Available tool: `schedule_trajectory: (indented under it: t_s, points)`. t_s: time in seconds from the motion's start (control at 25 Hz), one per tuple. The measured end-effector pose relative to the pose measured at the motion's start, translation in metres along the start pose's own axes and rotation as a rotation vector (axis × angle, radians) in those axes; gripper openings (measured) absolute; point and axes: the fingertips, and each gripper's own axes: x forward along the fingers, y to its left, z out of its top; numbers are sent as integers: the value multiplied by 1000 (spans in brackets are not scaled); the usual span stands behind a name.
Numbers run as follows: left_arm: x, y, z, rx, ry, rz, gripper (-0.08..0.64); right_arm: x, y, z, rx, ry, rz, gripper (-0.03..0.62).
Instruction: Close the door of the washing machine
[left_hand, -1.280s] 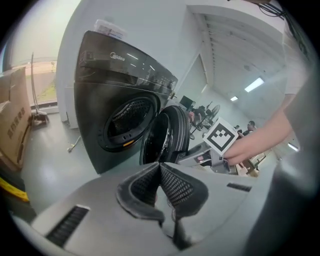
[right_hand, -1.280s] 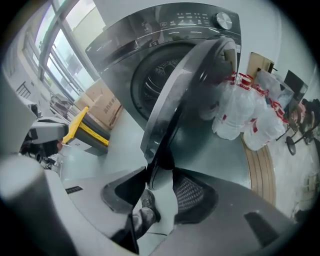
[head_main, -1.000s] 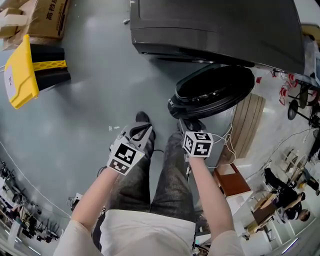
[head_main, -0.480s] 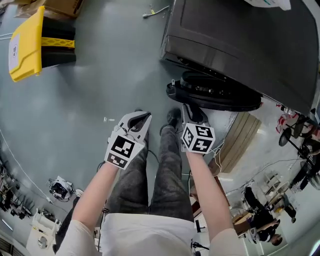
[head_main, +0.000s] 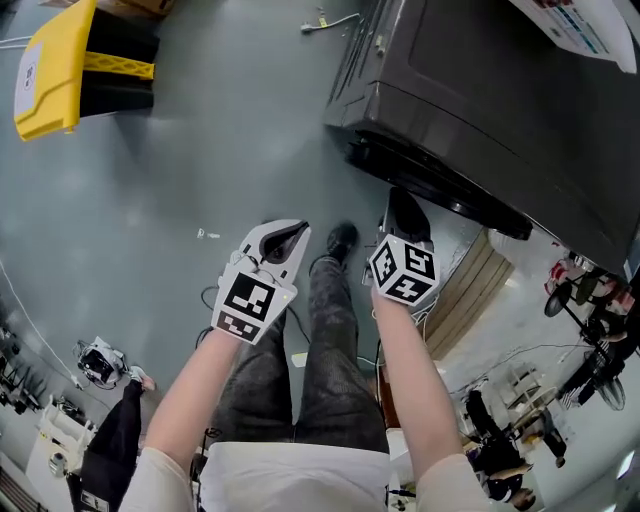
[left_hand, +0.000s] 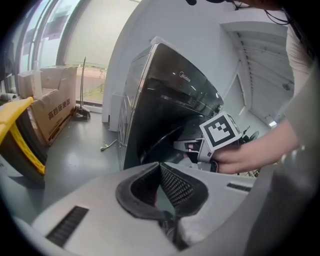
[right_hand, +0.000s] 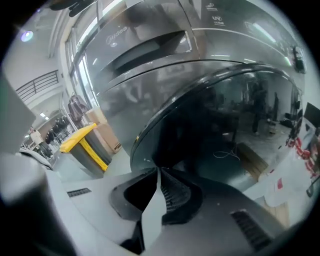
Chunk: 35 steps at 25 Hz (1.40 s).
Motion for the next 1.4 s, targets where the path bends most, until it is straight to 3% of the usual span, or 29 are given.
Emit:
schedule_trajectory:
  t_s: [0.72, 1.0, 1.16, 1.4]
  points:
    - [12, -13, -37, -3, 63, -44, 9, 6, -3, 1, 43, -82, -51, 29]
    - [3, -13, -43, -14, 59, -38, 9, 5, 5, 4, -50, -42, 3, 32]
    - [-9, -21, -29, -12, 42, -52, 9, -12, 15, 17, -92, -56, 26, 32]
    - [-54, -38, 22, 79, -1, -92, 9, -68, 42, 56, -107, -88, 11, 32]
